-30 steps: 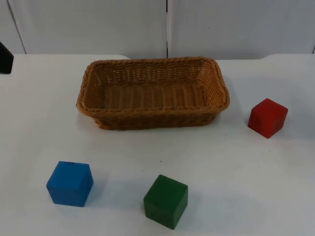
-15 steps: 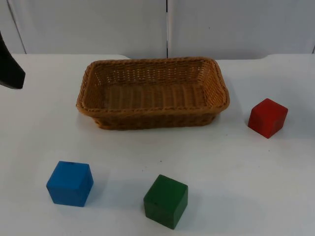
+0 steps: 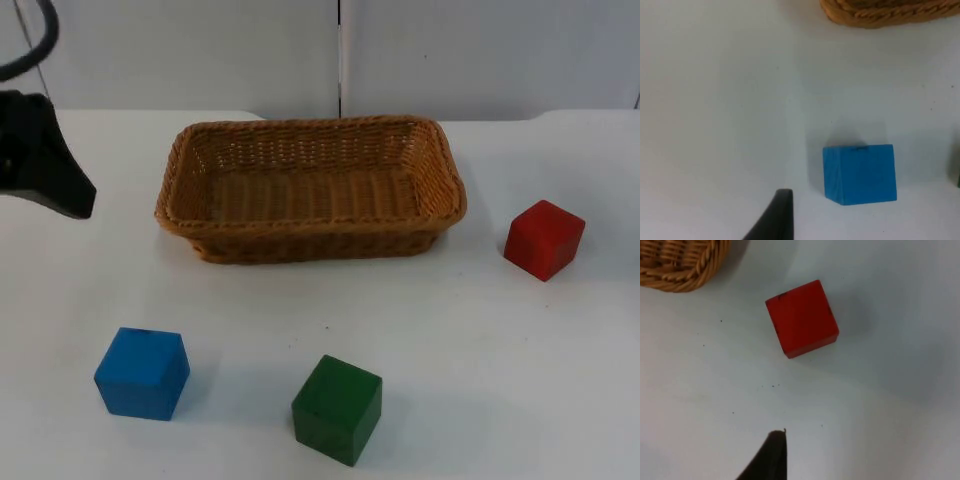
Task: Pick up one cube with each hand and place exactly two cubes into the same basket, leaving the remaining cube outside.
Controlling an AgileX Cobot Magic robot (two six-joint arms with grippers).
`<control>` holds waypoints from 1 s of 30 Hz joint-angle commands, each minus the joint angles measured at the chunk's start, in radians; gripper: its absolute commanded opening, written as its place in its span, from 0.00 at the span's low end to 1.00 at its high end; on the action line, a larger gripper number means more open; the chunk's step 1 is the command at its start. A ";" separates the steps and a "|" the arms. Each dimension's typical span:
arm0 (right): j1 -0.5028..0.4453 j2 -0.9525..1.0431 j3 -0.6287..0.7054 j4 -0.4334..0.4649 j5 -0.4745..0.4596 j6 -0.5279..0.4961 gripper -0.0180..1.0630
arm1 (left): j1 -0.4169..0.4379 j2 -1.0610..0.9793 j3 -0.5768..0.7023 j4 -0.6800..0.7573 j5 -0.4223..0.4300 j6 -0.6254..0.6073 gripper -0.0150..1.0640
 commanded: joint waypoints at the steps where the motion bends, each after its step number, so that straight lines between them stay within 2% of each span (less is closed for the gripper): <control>1: 0.016 0.017 -0.013 0.001 -0.004 -0.022 0.99 | -0.025 0.019 -0.007 -0.019 -0.014 0.004 0.99; 8: 0.081 0.090 -0.023 0.001 -0.043 -0.062 0.99 | -0.104 0.092 -0.007 -0.008 -0.062 0.007 0.99; 18: 0.109 0.255 -0.172 -0.001 -0.048 -0.106 0.99 | -0.170 0.192 -0.007 0.016 -0.081 0.002 0.99; 30: 0.109 0.360 -0.237 0.001 -0.068 -0.156 0.99 | -0.171 0.292 -0.007 0.021 -0.138 -0.007 0.99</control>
